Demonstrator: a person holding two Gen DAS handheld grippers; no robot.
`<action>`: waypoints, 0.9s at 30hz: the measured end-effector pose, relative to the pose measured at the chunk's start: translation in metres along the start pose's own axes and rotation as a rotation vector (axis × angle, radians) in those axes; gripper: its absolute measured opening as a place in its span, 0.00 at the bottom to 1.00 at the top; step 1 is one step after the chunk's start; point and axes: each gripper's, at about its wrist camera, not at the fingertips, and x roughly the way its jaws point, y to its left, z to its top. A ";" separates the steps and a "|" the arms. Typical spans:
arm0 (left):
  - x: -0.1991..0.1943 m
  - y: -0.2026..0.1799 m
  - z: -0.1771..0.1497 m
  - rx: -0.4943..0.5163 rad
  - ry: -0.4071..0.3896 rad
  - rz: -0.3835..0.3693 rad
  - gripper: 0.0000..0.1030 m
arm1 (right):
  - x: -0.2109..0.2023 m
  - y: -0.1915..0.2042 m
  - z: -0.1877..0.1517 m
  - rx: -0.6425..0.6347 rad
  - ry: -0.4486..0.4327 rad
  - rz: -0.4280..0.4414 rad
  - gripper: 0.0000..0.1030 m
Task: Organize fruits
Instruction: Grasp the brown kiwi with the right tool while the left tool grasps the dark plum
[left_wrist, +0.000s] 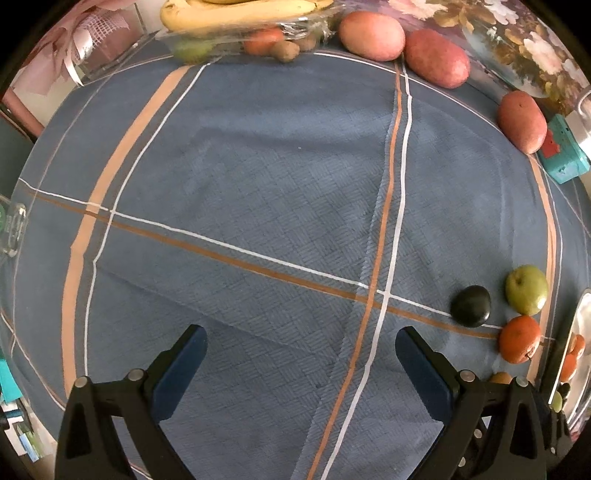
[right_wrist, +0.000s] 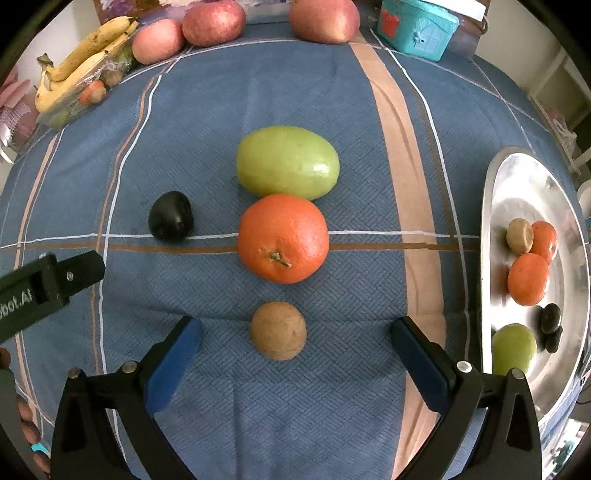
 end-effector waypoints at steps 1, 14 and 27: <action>0.000 -0.001 0.000 0.005 -0.001 0.001 1.00 | 0.000 0.000 0.000 -0.004 -0.001 0.001 1.00; -0.018 -0.011 0.004 0.014 -0.034 -0.013 1.00 | -0.019 0.001 -0.003 -0.010 -0.033 0.014 0.40; -0.031 -0.057 0.010 0.054 -0.072 -0.190 0.98 | -0.047 -0.018 0.001 0.033 -0.104 0.027 0.25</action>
